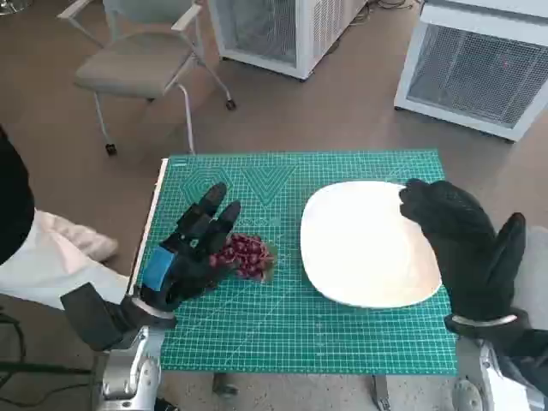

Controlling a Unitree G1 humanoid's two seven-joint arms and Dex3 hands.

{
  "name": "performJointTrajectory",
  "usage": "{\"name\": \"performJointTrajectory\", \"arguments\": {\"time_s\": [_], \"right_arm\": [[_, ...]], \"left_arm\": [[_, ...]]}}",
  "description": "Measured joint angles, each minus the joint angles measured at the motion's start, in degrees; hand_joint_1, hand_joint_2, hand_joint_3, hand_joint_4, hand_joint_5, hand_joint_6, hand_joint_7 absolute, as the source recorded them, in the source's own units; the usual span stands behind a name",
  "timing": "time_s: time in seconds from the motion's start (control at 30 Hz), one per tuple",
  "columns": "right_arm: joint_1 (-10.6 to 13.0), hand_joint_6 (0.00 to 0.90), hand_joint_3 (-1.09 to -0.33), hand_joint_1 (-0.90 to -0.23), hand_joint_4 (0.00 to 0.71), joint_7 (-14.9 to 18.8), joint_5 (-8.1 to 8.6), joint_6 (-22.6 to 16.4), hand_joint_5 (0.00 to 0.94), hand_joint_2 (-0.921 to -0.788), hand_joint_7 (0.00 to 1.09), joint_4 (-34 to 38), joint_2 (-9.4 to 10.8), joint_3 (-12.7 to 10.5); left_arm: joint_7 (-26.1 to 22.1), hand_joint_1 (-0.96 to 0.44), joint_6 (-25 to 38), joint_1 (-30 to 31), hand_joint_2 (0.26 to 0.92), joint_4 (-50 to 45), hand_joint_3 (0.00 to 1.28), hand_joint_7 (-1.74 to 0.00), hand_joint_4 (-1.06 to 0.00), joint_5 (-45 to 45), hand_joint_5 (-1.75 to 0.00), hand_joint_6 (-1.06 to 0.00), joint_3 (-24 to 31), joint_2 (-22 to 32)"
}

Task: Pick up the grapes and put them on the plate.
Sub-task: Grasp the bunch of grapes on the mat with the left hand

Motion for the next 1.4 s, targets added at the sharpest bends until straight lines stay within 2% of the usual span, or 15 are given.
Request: {"name": "performJointTrajectory", "arguments": {"time_s": [1.4], "right_arm": [[-0.3,0.188,-0.642,-0.377,0.419,0.1,-0.1,-0.6,0.736,-0.921,0.99,0.8,0.0,0.2]], "left_arm": [[0.3,-0.49,0.0,0.0,0.921,0.1,0.11,-0.01,-0.2,0.0,0.0,-0.24,0.0,0.0]]}}
